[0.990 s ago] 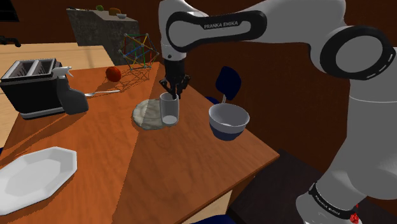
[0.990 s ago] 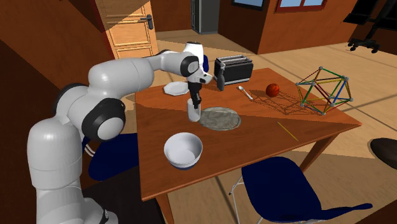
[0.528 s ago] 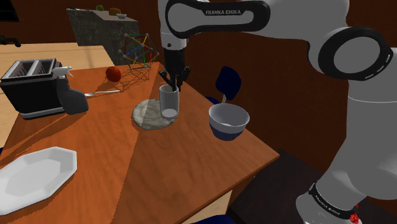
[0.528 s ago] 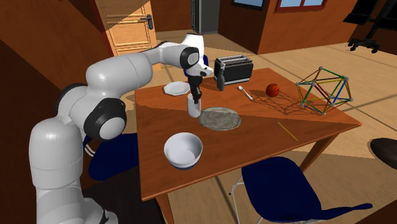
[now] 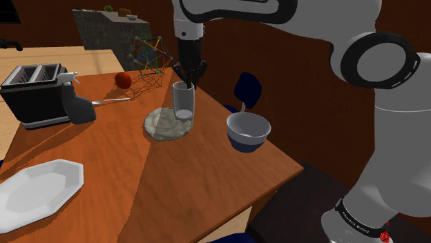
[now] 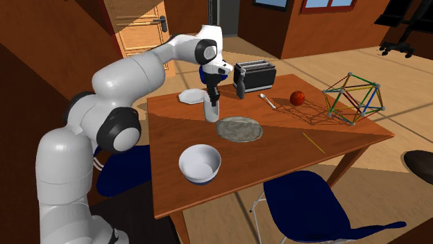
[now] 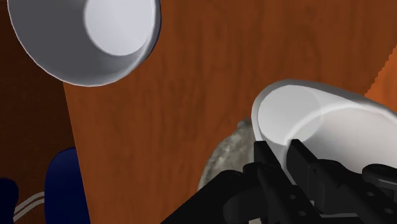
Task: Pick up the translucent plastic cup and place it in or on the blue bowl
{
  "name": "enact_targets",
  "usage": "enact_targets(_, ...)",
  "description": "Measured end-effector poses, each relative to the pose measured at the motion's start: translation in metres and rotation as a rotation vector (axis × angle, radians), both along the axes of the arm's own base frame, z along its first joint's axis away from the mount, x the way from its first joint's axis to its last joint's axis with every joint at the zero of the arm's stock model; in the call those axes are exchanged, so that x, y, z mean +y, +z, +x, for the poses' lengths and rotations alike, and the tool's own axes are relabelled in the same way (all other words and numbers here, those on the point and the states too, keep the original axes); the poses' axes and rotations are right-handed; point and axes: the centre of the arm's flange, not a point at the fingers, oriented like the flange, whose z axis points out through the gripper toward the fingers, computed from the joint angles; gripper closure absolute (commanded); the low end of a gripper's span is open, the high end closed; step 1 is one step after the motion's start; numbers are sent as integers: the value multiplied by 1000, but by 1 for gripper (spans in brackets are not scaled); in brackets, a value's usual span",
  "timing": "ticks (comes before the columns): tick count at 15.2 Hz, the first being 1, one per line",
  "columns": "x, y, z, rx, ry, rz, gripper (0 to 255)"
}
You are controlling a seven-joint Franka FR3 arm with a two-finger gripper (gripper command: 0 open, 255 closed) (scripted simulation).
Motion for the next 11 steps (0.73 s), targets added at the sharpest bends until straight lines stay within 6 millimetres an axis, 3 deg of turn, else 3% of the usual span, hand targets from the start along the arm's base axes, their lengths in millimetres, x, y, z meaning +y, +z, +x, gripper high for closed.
enact_targets(11, -5, 54, -4, 2, 0, 0, 255)
